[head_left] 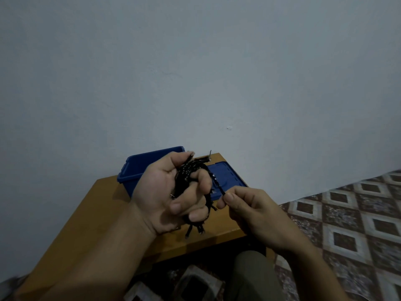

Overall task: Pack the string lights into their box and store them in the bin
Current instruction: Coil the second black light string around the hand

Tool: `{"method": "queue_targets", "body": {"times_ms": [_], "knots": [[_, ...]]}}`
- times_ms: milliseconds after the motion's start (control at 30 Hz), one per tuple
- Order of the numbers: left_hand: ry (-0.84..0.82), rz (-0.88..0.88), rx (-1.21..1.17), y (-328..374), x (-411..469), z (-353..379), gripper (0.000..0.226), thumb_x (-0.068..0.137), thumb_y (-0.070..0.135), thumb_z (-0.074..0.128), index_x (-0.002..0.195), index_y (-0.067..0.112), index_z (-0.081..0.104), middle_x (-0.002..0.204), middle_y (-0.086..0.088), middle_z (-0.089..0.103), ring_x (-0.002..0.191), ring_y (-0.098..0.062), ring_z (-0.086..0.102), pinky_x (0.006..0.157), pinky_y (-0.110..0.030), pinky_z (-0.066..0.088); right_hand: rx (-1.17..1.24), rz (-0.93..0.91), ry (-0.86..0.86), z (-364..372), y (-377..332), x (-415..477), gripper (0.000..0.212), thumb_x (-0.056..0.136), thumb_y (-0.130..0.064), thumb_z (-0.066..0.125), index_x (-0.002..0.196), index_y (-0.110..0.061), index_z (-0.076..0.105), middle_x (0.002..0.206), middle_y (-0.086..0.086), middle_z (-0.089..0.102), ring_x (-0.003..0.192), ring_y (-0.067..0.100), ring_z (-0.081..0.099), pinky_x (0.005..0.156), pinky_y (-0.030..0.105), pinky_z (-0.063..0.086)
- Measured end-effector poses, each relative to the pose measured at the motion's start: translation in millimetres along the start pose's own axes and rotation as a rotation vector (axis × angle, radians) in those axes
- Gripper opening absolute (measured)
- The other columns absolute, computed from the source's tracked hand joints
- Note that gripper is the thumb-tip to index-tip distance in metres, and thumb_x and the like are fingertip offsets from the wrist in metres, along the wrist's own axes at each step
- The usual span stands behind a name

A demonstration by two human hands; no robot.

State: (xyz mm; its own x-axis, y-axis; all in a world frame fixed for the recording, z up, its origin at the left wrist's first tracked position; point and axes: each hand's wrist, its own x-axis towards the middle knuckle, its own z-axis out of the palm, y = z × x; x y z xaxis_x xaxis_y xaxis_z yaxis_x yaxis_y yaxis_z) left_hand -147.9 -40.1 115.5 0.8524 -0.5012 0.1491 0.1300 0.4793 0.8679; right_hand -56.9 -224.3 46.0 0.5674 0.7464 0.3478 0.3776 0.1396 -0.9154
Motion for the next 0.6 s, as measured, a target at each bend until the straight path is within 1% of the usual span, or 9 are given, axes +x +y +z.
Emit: {"method": "queue_targets", "body": {"times_ms": [67, 167, 233, 333, 400, 500, 600], "knots": [[0.041, 0.044, -0.015, -0.9, -0.1, 0.1, 0.067, 0.103, 0.043, 0.028, 0.092, -0.010, 0.068, 0.046, -0.008, 0.060, 0.041, -0.017, 0.056, 0.057, -0.031, 0.051, 0.015, 0.016, -0.025, 1.5, -0.7, 0.0, 0.031, 0.104, -0.031, 0.045, 0.097, -0.008, 0.066, 0.057, -0.007, 0.038, 0.044, 0.009, 0.026, 0.044, 0.019, 0.025], [0.073, 0.120, -0.013, 0.1, 0.9, 0.9, 0.079, 0.104, 0.053, 0.021, 0.103, -0.009, 0.069, 0.053, -0.008, 0.063, 0.044, -0.017, 0.054, 0.064, -0.034, 0.053, -0.016, 0.042, -0.060, 4.0, -0.4, -0.1, 0.028, 0.106, -0.027, 0.044, 0.099, -0.009, 0.065, 0.060, -0.005, 0.044, 0.046, 0.009, 0.032, 0.046, 0.021, 0.028], [0.141, 0.175, 0.000, 1.8, 2.2, 4.7, 0.079, 0.103, 0.055, 0.022, 0.109, -0.008, 0.069, 0.059, -0.007, 0.064, 0.046, -0.015, 0.053, 0.067, -0.034, 0.053, -0.066, 0.067, -0.092, 5.1, -0.1, -0.5, 0.027, 0.107, -0.027, 0.044, 0.097, -0.012, 0.065, 0.063, -0.004, 0.052, 0.048, 0.008, 0.039, 0.049, 0.022, 0.033], [0.259, 0.251, -0.005, -0.1, 3.4, 14.8, 0.080, 0.101, 0.057, 0.025, 0.116, -0.009, 0.068, 0.067, -0.005, 0.065, 0.049, -0.014, 0.052, 0.067, -0.033, 0.053, -0.059, 0.120, -0.158, 7.0, -2.8, -1.5, 0.027, 0.107, -0.026, 0.044, 0.097, -0.012, 0.065, 0.069, -0.001, 0.061, 0.054, 0.012, 0.050, 0.053, 0.025, 0.040], [0.302, 0.301, -0.015, -3.0, 5.8, 23.2, 0.080, 0.101, 0.057, 0.027, 0.122, -0.011, 0.064, 0.074, -0.006, 0.066, 0.053, -0.015, 0.054, 0.069, -0.033, 0.055, -0.049, 0.125, -0.176, 8.2, -3.5, -1.5, 0.026, 0.108, -0.023, 0.043, 0.100, -0.010, 0.064, 0.070, 0.001, 0.060, 0.053, 0.014, 0.048, 0.052, 0.026, 0.039], [0.392, 0.353, 0.021, -4.8, 10.2, 34.2, 0.078, 0.099, 0.056, 0.031, 0.123, -0.011, 0.062, 0.087, -0.010, 0.071, 0.063, -0.018, 0.061, 0.072, -0.034, 0.058, -0.063, 0.114, -0.185, 9.4, -4.0, -1.6, 0.025, 0.108, -0.021, 0.041, 0.105, -0.009, 0.063, 0.068, -0.001, 0.055, 0.051, 0.010, 0.040, 0.050, 0.022, 0.034], [0.460, 0.367, 0.119, -6.4, 13.3, 43.4, 0.079, 0.097, 0.057, 0.031, 0.127, -0.010, 0.060, 0.108, -0.016, 0.073, 0.080, -0.023, 0.068, 0.080, -0.037, 0.058, -0.057, 0.114, -0.229, 9.9, -8.0, -3.2, 0.022, 0.108, -0.018, 0.041, 0.108, -0.008, 0.061, 0.064, -0.008, 0.046, 0.050, 0.006, 0.034, 0.049, 0.019, 0.031]]}}
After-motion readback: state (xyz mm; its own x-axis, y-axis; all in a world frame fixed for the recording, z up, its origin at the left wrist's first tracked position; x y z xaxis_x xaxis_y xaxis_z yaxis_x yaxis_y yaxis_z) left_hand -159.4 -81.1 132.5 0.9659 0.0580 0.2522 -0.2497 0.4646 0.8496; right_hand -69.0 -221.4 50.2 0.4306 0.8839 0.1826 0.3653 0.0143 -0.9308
